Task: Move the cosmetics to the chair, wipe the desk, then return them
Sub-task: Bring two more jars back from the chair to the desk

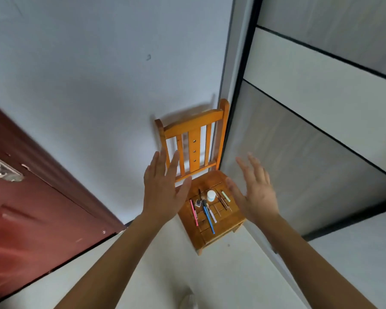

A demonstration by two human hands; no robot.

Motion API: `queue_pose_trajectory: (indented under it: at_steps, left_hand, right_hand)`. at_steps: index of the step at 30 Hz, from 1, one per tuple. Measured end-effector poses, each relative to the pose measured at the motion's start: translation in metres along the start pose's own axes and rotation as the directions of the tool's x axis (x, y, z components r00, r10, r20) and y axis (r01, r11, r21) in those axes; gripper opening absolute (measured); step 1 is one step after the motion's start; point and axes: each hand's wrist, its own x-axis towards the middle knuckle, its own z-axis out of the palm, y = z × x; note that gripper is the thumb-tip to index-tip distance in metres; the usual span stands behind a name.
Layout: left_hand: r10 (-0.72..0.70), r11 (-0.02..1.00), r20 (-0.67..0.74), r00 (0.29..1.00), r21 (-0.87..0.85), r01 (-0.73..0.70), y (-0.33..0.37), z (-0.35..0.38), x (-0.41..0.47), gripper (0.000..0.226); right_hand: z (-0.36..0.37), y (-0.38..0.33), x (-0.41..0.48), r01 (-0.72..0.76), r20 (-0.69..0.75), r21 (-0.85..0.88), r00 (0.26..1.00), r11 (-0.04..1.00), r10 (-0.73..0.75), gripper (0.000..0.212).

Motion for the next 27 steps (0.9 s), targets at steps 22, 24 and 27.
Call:
queue_pose_trajectory:
  at_steps: [22, 24, 27]
  left_hand:
    - [-0.546, 0.825, 0.414, 0.728, 0.117, 0.552, -0.094, 0.385, 0.005, 0.068]
    - [-0.57, 0.804, 0.427, 0.702, 0.114, 0.584, -0.11, 0.425, -0.006, 0.066]
    - [-0.626, 0.759, 0.4, 0.67, 0.115, 0.641, -0.13, 0.474, -0.02, 0.062]
  right_hand:
    - [0.321, 0.207, 0.148, 0.043, 0.559, -0.044, 0.829, 0.998, -0.011, 0.079]
    - [0.362, 0.221, 0.15, 0.027, 0.559, -0.037, 0.829, 0.999, -0.002, 0.076]
    - [0.414, 0.237, 0.146, 0.006, 0.561, -0.01, 0.828, 1.0, 0.001, 0.078]
